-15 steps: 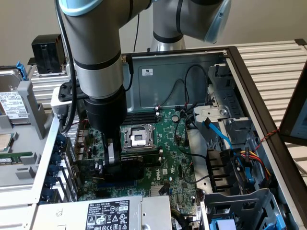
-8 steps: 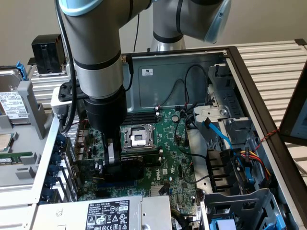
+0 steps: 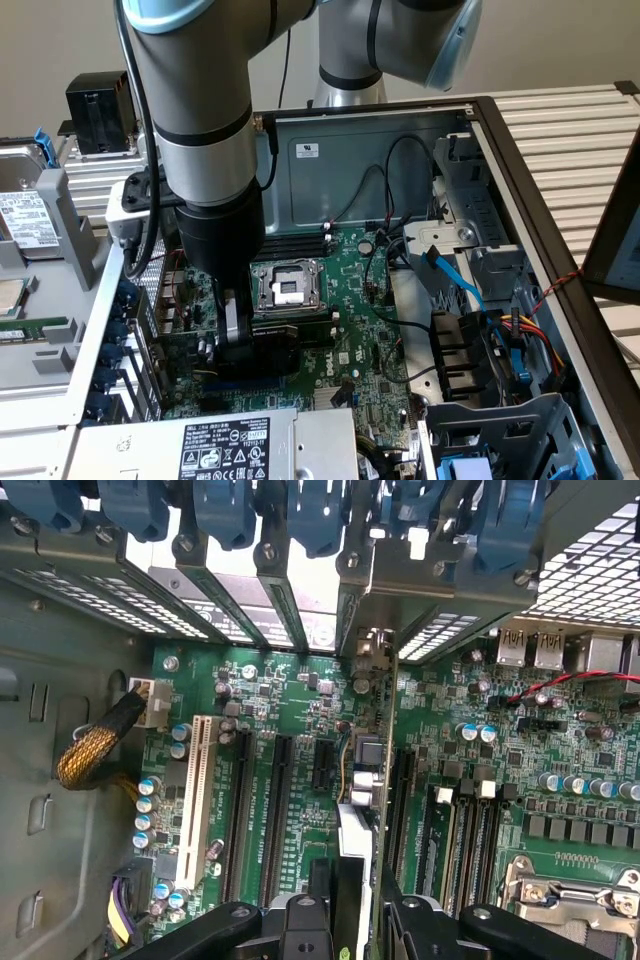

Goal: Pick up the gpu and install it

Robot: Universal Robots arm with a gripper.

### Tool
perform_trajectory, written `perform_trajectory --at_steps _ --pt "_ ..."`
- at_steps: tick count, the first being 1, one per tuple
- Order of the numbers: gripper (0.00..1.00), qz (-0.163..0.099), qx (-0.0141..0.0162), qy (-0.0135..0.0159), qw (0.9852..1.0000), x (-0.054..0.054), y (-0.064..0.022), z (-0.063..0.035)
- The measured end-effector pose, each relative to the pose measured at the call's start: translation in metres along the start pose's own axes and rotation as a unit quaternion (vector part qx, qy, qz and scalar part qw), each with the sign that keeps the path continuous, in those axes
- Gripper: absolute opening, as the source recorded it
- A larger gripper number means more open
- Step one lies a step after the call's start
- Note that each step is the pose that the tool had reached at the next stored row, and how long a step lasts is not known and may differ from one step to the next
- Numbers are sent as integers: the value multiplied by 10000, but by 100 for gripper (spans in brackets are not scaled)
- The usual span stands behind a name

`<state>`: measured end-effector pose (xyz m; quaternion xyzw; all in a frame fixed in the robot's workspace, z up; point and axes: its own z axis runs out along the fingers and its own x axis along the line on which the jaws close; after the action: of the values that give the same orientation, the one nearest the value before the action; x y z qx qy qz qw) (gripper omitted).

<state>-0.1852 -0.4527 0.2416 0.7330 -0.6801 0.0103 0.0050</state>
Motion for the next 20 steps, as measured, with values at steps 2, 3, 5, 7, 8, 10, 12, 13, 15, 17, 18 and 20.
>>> perform_trajectory --at_steps 2,3,5,7,8,10,12,13,15,17,18,20 --pt "27 -10 0 0 10000 0 0 0" --pt "27 -16 0 0 10000 0 0 1" --pt "27 -23 1 0 10000 0 0 2" --pt "27 -27 0 0 10000 0 0 3" --pt "27 -27 0 0 10000 0 0 3" --pt "27 -28 1 0 10000 0 0 3" --pt "28 -28 1 -1 10000 0 0 3" --pt "28 -28 1 -2 10000 -1 0 4" --pt "28 -27 2 -3 10000 -1 1 5" --pt "29 -27 2 -2 10000 -1 0 5" --pt "29 -27 2 -2 10000 -1 0 5" --pt "29 -28 1 -1 10000 0 0 3"
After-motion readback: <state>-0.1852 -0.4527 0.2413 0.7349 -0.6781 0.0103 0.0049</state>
